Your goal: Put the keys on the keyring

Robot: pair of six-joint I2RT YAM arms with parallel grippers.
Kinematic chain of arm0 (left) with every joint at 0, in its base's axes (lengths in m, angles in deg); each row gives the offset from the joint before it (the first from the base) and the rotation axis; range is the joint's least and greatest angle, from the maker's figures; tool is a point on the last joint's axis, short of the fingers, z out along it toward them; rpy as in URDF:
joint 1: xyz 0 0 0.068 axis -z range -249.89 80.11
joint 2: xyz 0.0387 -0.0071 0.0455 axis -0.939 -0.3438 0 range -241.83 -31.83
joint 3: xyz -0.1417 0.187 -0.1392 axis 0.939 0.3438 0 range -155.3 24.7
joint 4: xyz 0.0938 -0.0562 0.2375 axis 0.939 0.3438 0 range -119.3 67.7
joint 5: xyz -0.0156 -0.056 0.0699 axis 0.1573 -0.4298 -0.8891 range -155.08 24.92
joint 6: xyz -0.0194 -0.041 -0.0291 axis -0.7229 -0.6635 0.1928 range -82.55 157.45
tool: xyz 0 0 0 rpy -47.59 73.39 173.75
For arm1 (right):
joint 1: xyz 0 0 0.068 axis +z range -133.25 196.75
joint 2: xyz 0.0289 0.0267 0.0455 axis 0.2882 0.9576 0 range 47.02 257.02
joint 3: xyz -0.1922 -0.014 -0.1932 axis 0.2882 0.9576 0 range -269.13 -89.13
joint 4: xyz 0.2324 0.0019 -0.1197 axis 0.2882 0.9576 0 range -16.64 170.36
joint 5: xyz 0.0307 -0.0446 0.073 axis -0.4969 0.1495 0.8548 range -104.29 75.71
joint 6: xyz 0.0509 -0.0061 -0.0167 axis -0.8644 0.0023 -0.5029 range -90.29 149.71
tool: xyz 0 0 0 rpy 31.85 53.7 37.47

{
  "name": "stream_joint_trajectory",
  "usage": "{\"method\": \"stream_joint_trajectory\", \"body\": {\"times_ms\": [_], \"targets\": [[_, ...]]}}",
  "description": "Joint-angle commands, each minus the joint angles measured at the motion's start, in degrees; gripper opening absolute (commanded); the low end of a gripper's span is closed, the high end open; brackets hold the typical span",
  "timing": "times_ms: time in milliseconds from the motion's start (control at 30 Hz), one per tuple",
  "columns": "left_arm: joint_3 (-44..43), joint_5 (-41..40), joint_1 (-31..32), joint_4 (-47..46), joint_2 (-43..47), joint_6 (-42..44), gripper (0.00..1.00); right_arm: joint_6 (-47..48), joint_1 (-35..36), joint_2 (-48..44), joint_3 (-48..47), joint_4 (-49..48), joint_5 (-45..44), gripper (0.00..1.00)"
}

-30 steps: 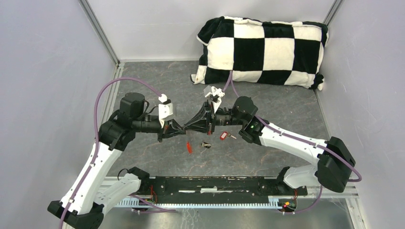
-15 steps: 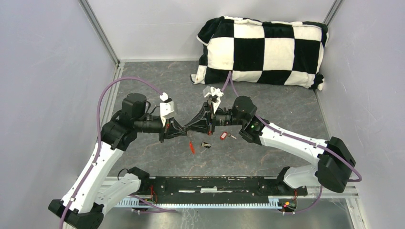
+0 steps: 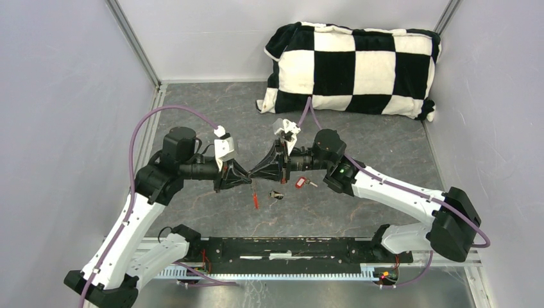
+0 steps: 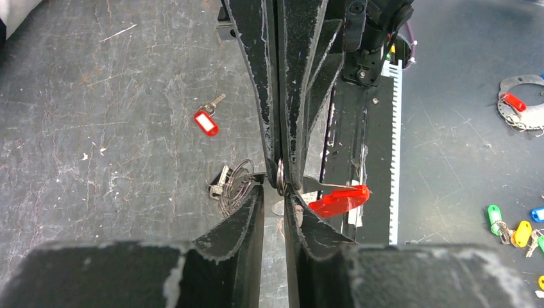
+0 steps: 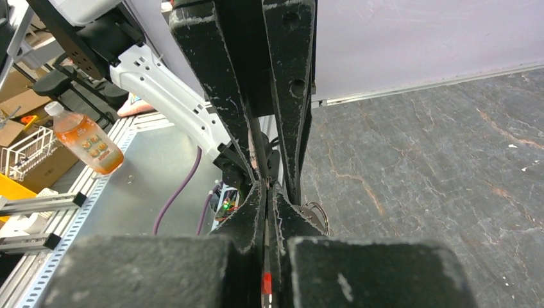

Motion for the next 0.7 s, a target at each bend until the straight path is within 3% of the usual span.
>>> {"method": "stream_joint_trajectory", "body": {"times_ms": [0,233,667], "targets": [[-3.36,0.59,-0.12,-4.46,1.12,3.0,0.24,2.48,1.46,-1.43,-0.69,5.42,3.31,0.0],[-5.04,2.88,-0.07,2.02,0.39,9.85,0.46,4.15,1.48,-2.18,-1.04,7.28,2.74,0.0],[-5.74,6.76,-0.11,2.37,-2.23,9.99,0.36,3.87,1.46,-1.12,-1.84,7.26,3.22,0.0]]}}
